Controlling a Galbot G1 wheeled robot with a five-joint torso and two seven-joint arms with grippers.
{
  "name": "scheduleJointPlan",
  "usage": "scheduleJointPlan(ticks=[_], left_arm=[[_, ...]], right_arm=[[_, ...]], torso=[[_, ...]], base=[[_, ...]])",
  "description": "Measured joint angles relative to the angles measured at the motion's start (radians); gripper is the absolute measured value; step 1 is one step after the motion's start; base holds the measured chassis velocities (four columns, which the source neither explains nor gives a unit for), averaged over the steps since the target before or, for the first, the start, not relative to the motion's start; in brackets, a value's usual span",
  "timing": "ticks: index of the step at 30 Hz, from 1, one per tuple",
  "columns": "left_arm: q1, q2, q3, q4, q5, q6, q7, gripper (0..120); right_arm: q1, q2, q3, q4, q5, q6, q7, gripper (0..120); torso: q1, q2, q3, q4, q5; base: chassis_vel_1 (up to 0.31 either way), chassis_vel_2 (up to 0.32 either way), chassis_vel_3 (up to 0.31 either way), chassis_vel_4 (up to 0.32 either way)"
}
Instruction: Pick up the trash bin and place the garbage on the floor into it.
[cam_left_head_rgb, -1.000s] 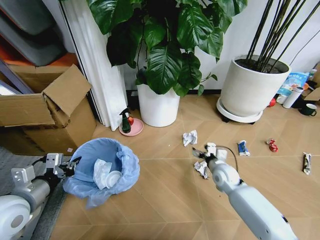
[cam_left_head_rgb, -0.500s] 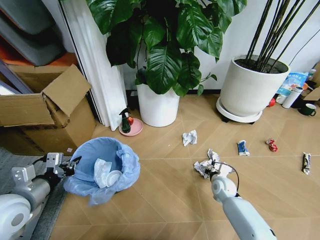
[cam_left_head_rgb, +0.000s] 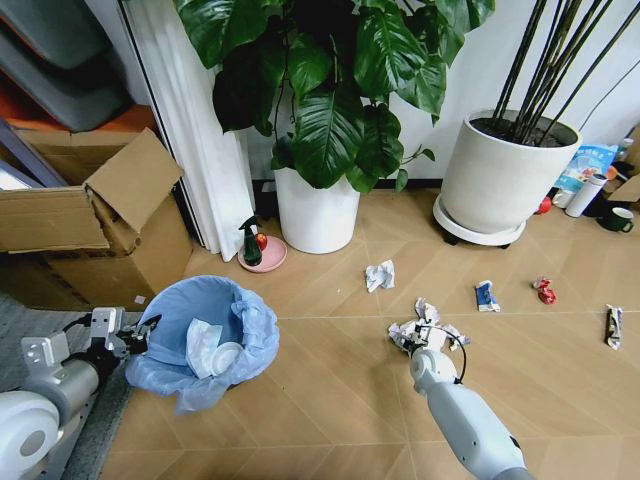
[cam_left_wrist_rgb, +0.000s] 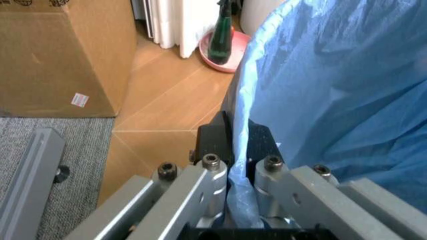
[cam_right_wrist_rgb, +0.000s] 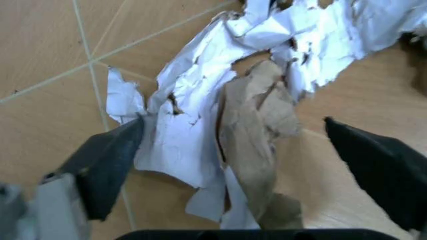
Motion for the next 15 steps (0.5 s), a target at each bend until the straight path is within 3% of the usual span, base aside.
scheduleJointPlan(ticks=[3, 5, 15], left_arm=[[0.0, -0.003, 0.0, 0.0, 0.0, 0.001, -0.001, 0], [0.0, -0.004, 0.0, 0.0, 0.0, 0.001, -0.001, 0], [-0.001, -0.009, 0.0, 0.003, 0.0, 0.001, -0.002, 0]], right_arm=[[0.019, 0.008, -0.011, -0.035, -0.005, 0.0, -0.015, 79], [0.025, 0.01, -0.013, -0.045, -0.009, 0.0, -0.021, 76], [0.071, 0.027, -0.02, -0.118, -0.033, 0.004, -0.048, 39]], torso=[[0.0, 0.0, 0.0, 0.0, 0.0], [0.0, 0.0, 0.0, 0.0, 0.0], [0.0, 0.0, 0.0, 0.0, 0.0]], base=[[0.0, 0.0, 0.0, 0.0], [0.0, 0.0, 0.0, 0.0], [0.0, 0.0, 0.0, 0.0]])
